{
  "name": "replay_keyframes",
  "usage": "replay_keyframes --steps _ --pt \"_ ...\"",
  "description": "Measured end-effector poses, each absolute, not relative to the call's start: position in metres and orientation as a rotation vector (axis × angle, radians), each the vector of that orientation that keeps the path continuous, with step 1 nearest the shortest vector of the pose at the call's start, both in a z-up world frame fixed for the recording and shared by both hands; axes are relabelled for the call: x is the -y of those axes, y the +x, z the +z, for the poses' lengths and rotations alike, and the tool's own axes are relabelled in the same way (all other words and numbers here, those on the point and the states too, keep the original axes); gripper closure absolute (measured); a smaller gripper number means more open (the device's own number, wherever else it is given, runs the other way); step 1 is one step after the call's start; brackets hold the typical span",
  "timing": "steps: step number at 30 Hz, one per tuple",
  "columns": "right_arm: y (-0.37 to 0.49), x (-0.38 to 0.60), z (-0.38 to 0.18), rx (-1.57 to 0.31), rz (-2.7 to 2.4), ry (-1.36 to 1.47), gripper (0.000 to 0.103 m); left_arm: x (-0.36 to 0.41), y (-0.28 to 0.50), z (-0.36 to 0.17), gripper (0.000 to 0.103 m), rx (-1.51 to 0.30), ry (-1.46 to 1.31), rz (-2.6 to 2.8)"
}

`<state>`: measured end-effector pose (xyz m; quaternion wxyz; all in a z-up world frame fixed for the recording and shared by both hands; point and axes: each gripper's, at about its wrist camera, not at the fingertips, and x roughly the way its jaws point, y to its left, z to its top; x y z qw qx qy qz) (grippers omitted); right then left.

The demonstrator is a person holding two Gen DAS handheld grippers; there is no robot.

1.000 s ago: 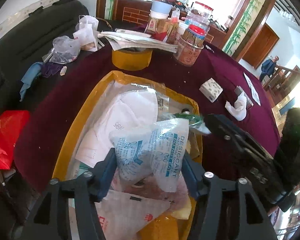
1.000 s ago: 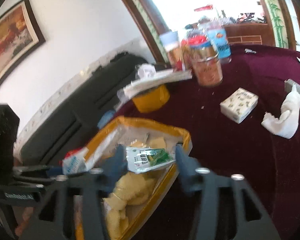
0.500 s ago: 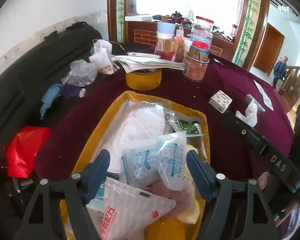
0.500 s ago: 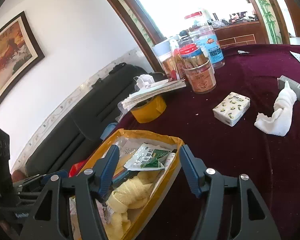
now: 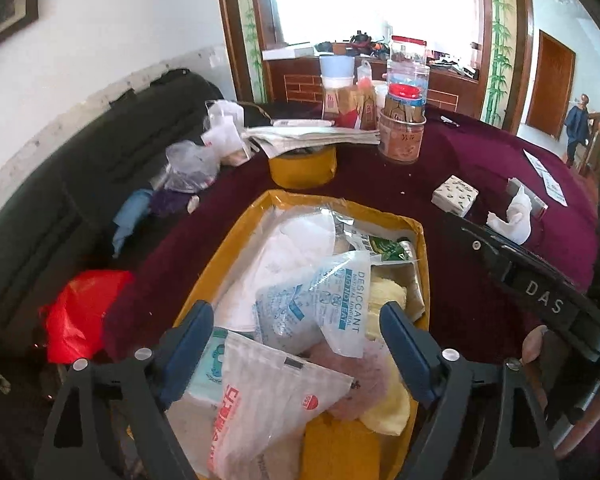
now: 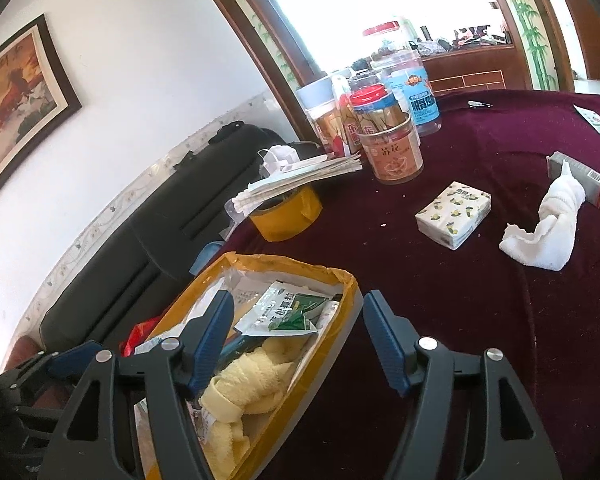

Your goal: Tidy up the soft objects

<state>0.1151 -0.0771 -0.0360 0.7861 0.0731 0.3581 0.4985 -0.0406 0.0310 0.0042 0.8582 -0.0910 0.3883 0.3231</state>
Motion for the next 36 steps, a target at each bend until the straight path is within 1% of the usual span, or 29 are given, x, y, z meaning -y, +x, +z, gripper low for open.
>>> replay_keyframes --steps 14,21,24,27,29,33,36 --pt "0.119 0.079 -0.039 -0.788 1.051 0.166 0.036 -0.024 -0.042 0.001 0.013 -0.824 -0.175 0.661" --pt "0.123 0.082 -0.041 -0.804 1.044 0.191 0.036 -0.029 -0.044 0.001 0.012 -0.834 -0.259 0.599" --pt "0.120 0.081 -0.041 -0.807 1.068 0.181 0.036 -0.031 -0.048 0.002 0.012 -0.846 -0.229 0.638" --pt "0.103 0.081 -0.035 -0.809 1.125 0.161 0.036 -0.040 -0.061 0.009 0.012 -0.874 -0.187 0.663" --pt "0.081 0.079 -0.029 -0.864 1.224 0.154 0.036 -0.047 -0.073 0.016 0.011 -0.894 -0.157 0.672" --pt "0.025 0.073 -0.018 -0.888 1.045 -0.027 0.036 -0.060 -0.097 0.032 0.010 -0.913 -0.110 0.639" --pt "0.006 0.071 -0.023 -0.970 0.983 -0.010 0.036 -0.069 -0.107 0.039 0.009 -0.898 -0.153 0.567"
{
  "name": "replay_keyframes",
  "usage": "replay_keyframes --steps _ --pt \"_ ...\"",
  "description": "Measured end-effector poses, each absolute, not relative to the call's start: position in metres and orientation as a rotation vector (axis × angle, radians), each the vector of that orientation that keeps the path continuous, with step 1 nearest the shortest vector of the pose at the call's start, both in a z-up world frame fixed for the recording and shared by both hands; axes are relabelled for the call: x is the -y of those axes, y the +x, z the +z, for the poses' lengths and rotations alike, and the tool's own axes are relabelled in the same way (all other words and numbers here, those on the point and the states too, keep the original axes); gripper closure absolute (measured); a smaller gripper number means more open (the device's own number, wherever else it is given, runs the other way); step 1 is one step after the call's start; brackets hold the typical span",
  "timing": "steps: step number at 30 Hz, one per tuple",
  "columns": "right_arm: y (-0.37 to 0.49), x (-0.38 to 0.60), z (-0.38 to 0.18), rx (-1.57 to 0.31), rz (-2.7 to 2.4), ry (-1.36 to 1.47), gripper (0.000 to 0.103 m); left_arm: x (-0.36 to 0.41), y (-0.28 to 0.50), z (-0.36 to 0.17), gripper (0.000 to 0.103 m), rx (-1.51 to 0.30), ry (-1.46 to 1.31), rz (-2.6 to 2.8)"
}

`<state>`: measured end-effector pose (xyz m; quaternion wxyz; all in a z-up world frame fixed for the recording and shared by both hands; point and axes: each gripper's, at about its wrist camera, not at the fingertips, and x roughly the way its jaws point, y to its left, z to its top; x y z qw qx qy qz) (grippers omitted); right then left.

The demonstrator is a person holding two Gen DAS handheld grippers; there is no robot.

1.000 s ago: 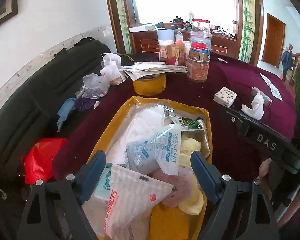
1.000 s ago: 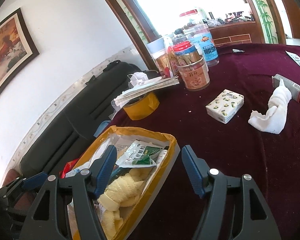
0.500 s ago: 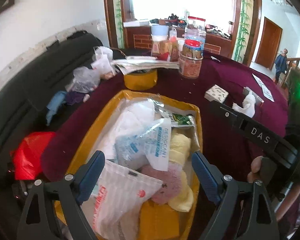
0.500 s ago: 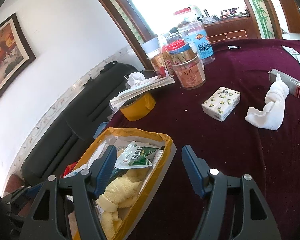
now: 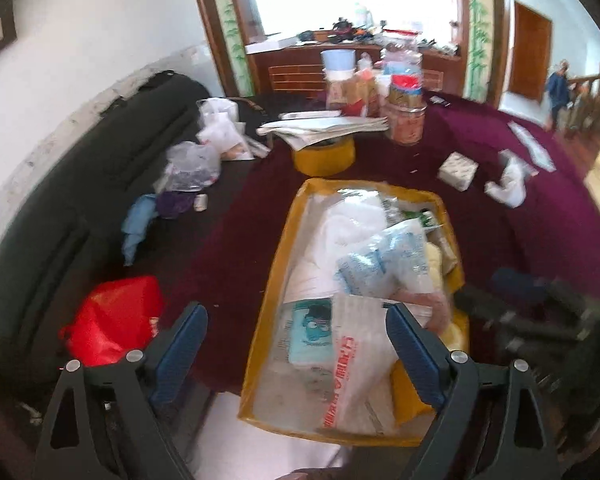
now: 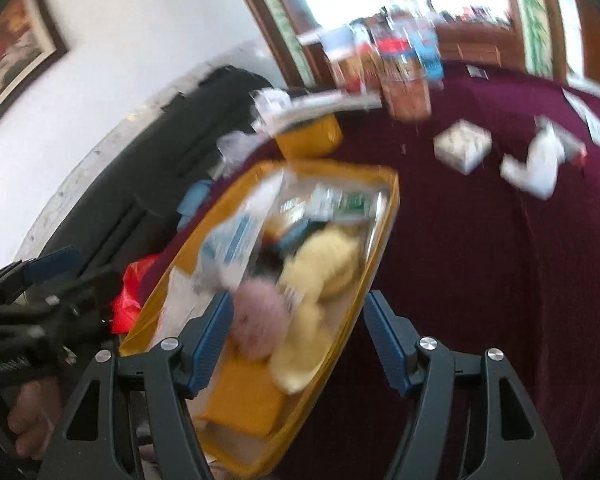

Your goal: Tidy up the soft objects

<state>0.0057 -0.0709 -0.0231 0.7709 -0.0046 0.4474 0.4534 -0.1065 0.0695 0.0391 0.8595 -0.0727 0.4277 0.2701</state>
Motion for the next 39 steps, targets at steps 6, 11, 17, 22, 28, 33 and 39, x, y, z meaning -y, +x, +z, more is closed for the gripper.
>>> replay_keyframes --steps 6,11,17,22,28,33,39 --pt "-0.021 0.072 -0.021 -0.973 0.933 -0.022 0.036 -0.071 -0.111 0.036 0.008 -0.925 -0.170 0.493" --pt "-0.028 0.077 -0.021 -0.992 0.887 -0.003 0.036 -0.070 -0.111 0.036 0.008 -0.945 -0.169 0.490" --pt "-0.025 0.080 -0.023 -1.014 0.862 0.016 0.036 -0.071 -0.110 0.035 0.008 -0.958 -0.169 0.514" --pt "-0.027 0.080 -0.025 -1.021 0.866 0.017 0.036 -0.068 -0.107 0.033 0.008 -0.966 -0.158 0.514" --pt "-0.028 0.078 -0.026 -1.014 0.870 0.012 0.036 -0.067 -0.107 0.030 0.008 -0.971 -0.153 0.526" --pt "-0.028 0.078 -0.028 -1.017 0.872 0.008 0.036 -0.068 -0.105 0.024 0.008 -0.984 -0.157 0.529" --pt "-0.026 0.077 -0.031 -1.028 0.870 0.012 0.036 -0.071 -0.102 0.021 0.008 -0.987 -0.164 0.525"
